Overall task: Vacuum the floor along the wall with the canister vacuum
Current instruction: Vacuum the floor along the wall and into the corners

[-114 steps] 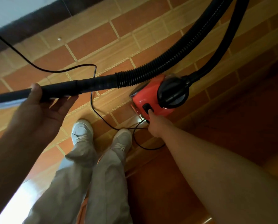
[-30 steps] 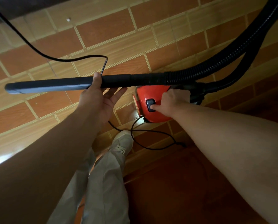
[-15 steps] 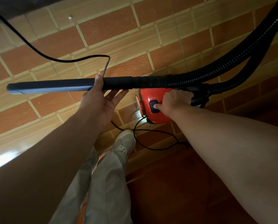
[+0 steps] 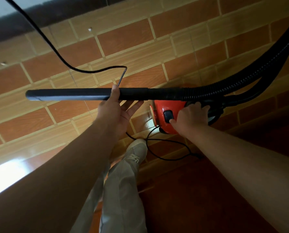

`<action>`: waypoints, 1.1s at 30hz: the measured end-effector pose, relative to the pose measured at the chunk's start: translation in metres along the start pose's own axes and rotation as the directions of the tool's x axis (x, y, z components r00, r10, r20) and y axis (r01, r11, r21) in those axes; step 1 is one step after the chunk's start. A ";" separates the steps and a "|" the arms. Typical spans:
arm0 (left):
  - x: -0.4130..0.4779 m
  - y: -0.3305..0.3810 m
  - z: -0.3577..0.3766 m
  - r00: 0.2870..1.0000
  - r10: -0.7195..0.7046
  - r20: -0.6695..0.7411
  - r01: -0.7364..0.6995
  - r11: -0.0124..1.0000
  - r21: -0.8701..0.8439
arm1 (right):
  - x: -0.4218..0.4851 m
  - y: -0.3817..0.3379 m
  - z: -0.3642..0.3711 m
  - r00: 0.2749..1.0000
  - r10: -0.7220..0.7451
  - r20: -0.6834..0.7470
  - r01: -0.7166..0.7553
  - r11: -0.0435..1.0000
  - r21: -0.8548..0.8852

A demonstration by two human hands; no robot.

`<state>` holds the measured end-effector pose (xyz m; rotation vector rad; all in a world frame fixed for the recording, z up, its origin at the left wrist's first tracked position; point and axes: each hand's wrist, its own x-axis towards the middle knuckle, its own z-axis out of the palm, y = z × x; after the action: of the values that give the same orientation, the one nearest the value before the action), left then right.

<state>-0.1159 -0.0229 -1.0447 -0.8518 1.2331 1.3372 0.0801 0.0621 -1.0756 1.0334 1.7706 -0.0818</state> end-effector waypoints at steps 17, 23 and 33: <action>-0.108 0.093 -0.092 0.979 0.140 -0.145 -0.133 0.989 0.062 | -0.151 -0.061 -0.183 0.843 -0.535 -0.054 0.498 0.739 0.453; -0.129 0.137 -0.139 0.970 0.205 -0.130 -0.190 0.974 0.121 | -0.188 -0.114 -0.192 0.748 -0.661 -0.055 0.604 0.645 0.468; -0.143 0.175 -0.189 0.981 0.180 -0.076 -0.181 0.983 -0.007 | -0.222 -0.194 -0.200 0.728 -0.684 0.047 0.499 0.575 0.649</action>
<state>-0.2915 -0.2187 -0.9118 -0.8215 1.3889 1.4708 -0.1771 -0.0938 -0.8841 0.7154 1.7673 -1.2557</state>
